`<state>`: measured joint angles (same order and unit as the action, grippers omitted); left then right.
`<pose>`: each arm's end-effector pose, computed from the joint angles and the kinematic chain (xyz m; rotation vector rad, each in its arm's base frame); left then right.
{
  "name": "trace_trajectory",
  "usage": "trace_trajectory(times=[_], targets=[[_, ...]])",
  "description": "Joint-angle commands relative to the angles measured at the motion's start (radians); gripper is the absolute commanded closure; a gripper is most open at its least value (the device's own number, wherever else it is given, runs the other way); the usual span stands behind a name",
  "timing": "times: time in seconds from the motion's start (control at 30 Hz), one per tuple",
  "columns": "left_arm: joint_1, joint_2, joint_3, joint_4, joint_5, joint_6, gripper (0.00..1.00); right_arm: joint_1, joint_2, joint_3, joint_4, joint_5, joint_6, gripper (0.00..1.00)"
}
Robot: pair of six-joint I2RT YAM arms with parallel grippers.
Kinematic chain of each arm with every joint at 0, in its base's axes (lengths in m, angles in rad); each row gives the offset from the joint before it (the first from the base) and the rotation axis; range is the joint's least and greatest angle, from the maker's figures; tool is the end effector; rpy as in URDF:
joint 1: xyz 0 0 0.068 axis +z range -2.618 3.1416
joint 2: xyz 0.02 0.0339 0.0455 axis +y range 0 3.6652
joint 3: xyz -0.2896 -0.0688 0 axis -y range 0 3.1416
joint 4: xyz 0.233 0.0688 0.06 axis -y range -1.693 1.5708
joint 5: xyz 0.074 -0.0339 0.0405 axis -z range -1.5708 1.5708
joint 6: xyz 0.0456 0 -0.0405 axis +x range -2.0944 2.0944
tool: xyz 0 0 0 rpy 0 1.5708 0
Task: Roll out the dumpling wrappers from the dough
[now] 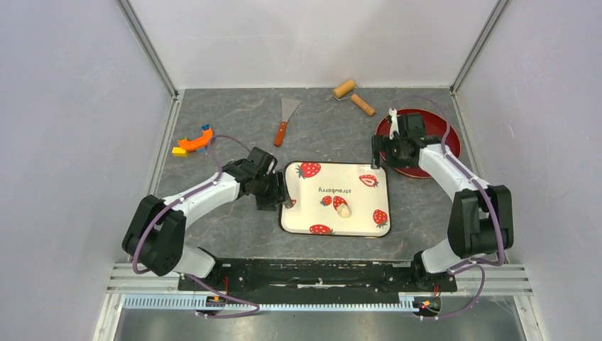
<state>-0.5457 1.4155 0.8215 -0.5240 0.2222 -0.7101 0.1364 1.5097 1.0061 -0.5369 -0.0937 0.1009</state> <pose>0.2116 -0.1403 0.2124 -0.1602 2.8312 -0.6395 0.2924 0.0444 0.2397 -0.0798 2.6175 0.2061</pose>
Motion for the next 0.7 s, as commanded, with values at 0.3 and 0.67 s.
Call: trace_trajectory(times=[0.3, 0.67], targets=[[0.003, 0.063, 0.104, 0.096, 0.08, 0.053, 0.34, 0.001, 0.491, 0.657, 0.01, 0.024, -0.01, 0.02], [0.013, 0.177, 0.167, 0.101, 0.122, 0.054, 0.34, -0.015, 0.813, 1.011, 0.174, 0.046, 0.066, 0.02]])
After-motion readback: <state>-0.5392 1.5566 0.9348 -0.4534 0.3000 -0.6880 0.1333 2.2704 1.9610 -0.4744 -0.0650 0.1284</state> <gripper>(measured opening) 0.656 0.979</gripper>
